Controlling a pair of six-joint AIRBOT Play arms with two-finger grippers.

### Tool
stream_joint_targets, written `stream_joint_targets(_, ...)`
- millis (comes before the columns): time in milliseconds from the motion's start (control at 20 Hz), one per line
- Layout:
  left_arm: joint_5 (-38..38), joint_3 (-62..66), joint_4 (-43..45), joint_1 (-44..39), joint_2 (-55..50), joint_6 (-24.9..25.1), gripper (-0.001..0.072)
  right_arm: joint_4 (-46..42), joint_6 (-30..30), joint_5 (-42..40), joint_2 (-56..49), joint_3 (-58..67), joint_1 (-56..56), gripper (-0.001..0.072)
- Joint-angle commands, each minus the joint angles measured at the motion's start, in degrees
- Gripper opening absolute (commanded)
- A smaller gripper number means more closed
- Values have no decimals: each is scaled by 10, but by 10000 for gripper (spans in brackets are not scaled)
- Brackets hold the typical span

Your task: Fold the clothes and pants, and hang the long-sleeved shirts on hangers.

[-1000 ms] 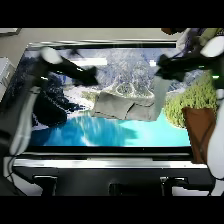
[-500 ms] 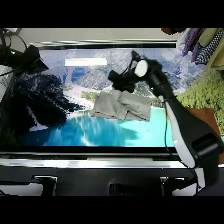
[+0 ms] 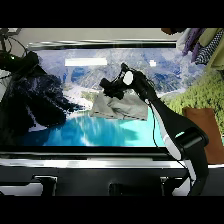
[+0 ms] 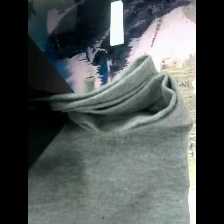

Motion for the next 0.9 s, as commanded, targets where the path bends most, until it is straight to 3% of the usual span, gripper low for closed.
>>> stream_joint_targets(0, -1, -2, 1, 1, -1, 0, 24, 63, -47, 11, -6, 0, 1, 236)
stream_joint_targets(50, -1, -2, 1, 1, -1, 0, 24, 79, -62, 21, -6, 0, 1, 379)
stream_joint_targets(100, -1, -2, 1, 1, -1, 0, 24, 89, -75, 31, -5, 0, 1, 433)
stream_joint_targets(350, -1, -2, 1, 1, 0, 0, 24, 90, -120, 62, 54, 1, -59, 436)
stream_joint_targets(650, -2, -2, 1, 1, 0, 0, 24, 89, -264, 242, 115, -9, -338, 453)
stream_joint_targets(850, 0, -2, 1, 1, -1, 11, 24, 130, -341, 258, 113, -125, -451, 453)
